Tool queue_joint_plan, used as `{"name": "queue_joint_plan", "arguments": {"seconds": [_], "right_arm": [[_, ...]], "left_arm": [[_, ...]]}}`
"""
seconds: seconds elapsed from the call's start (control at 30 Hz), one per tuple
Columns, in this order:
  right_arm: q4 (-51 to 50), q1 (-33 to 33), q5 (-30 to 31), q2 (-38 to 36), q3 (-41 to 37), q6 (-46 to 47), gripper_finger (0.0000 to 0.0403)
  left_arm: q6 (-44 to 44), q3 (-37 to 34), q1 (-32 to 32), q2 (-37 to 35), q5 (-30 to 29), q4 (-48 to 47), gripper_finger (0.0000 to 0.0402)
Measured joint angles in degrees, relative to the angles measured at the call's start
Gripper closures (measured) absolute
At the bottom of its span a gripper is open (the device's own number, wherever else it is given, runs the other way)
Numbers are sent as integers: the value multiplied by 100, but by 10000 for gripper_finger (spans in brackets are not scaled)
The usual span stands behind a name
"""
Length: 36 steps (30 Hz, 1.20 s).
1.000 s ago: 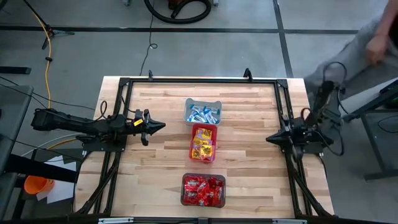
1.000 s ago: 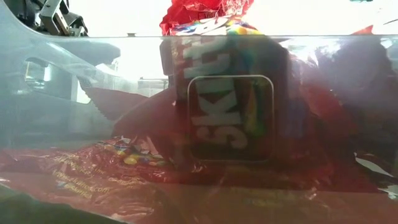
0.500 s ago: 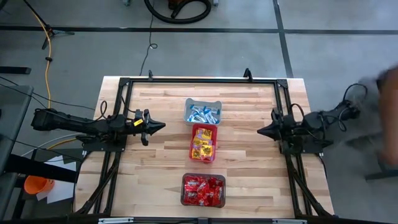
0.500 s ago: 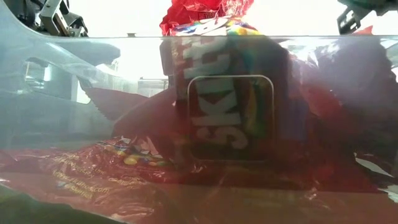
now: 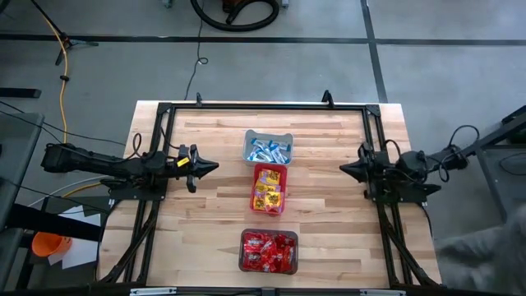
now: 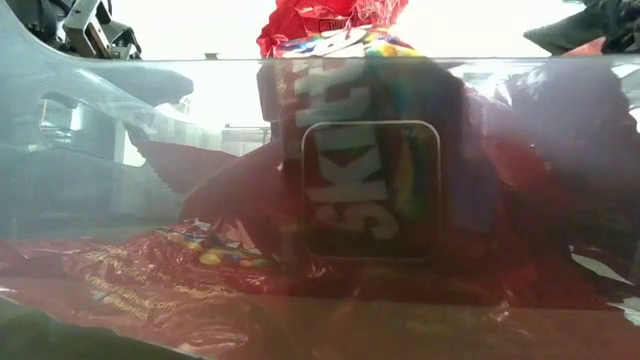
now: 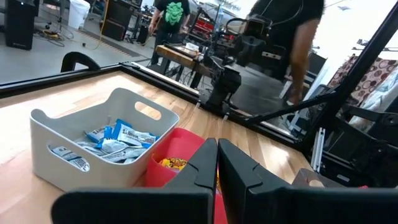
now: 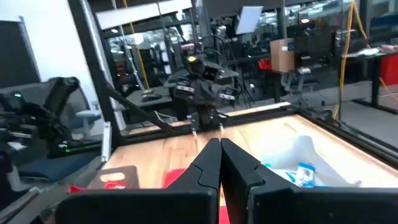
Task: Sort candy
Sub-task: Return to Home Position
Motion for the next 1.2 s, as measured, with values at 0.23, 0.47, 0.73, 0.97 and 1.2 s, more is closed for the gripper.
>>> {"name": "queue_joint_plan", "arguments": {"seconds": [0.23,0.47,0.73,0.97,1.2], "right_arm": [[-657,-841,-617,-22,-2,127,403],[-1093,-1034,-809,-22,-42,41,403],[830,-1034,-975,100,-968,28,403],[674,-1034,-837,193,-964,-162,403],[671,-1032,-832,219,-964,-129,403]], "left_arm": [[0,0,0,2,0,-43,400],[2,0,0,0,1,-56,401],[0,0,0,5,1,-56,400],[2,0,0,17,0,-98,400],[2,0,0,17,1,-102,400]]}}
